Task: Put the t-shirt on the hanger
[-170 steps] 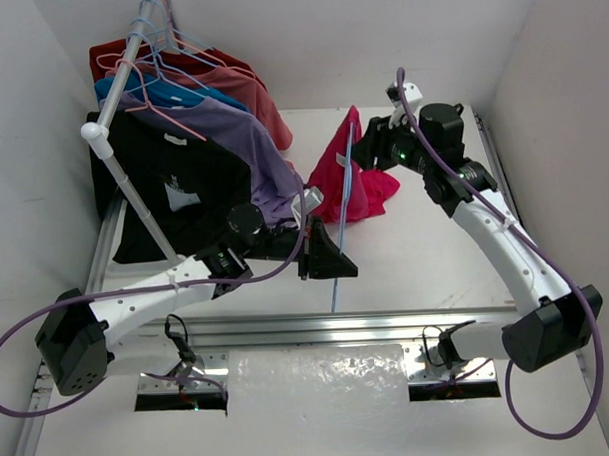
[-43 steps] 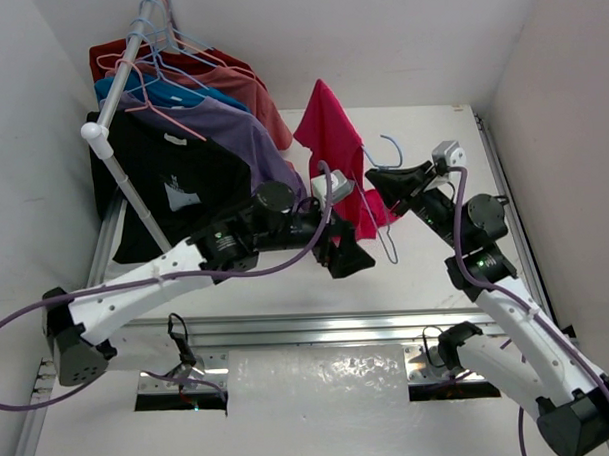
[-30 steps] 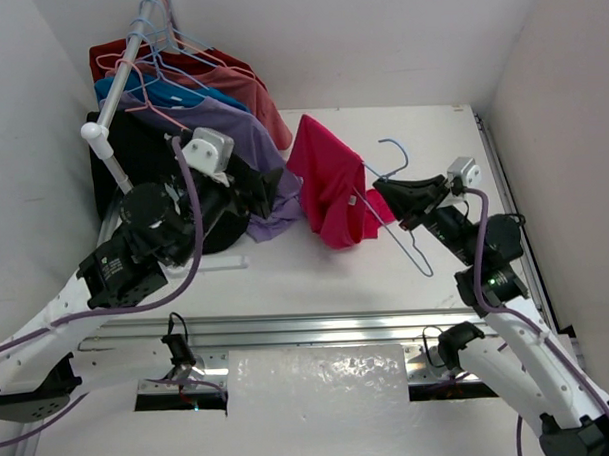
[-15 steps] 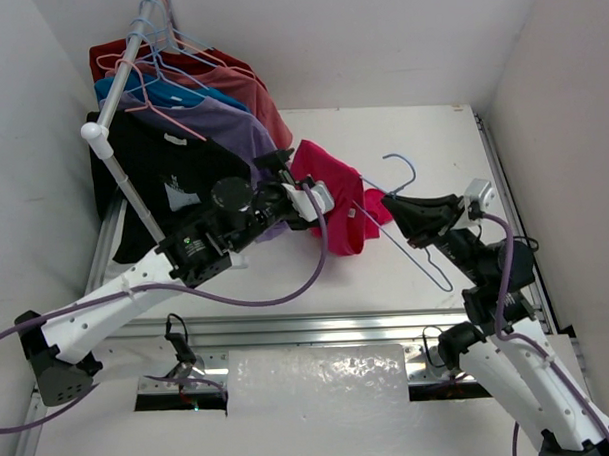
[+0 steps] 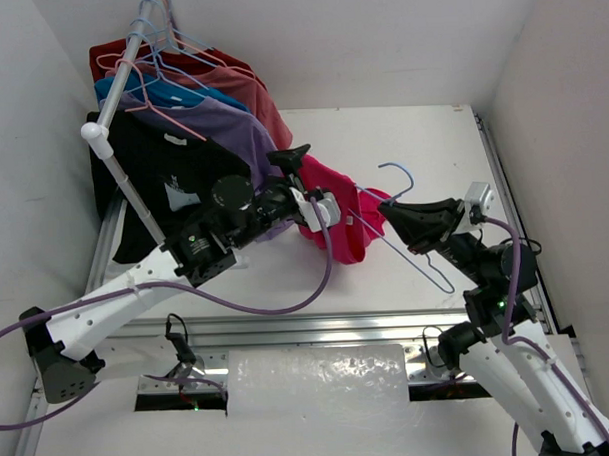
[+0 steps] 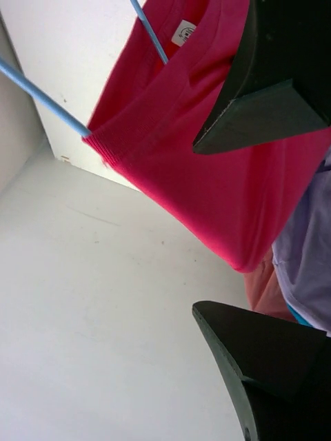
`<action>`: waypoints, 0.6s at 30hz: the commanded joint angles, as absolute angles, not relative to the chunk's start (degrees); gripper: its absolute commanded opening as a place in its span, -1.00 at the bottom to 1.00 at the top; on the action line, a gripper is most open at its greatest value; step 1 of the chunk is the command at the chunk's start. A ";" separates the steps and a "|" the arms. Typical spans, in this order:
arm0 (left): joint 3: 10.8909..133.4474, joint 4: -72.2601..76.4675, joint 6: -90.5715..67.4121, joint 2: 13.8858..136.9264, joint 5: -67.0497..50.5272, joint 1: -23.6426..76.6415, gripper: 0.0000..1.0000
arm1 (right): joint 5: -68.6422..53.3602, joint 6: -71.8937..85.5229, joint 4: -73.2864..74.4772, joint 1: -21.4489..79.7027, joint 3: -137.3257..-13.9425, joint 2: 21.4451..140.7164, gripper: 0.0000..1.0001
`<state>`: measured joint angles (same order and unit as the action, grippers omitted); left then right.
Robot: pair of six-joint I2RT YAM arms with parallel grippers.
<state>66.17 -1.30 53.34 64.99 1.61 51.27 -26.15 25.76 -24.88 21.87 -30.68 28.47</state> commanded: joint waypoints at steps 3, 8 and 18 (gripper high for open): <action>67.94 0.09 54.84 67.85 -2.11 50.98 0.40 | -28.91 28.12 -31.99 21.71 -33.13 29.35 -1.00; 68.64 -3.34 53.97 70.13 -3.77 50.98 0.00 | -30.67 29.09 -32.52 21.71 -34.10 29.44 -1.00; 73.21 -3.60 49.66 69.88 -2.29 57.21 -1.00 | -33.13 31.37 -34.35 21.71 -34.54 33.74 -1.00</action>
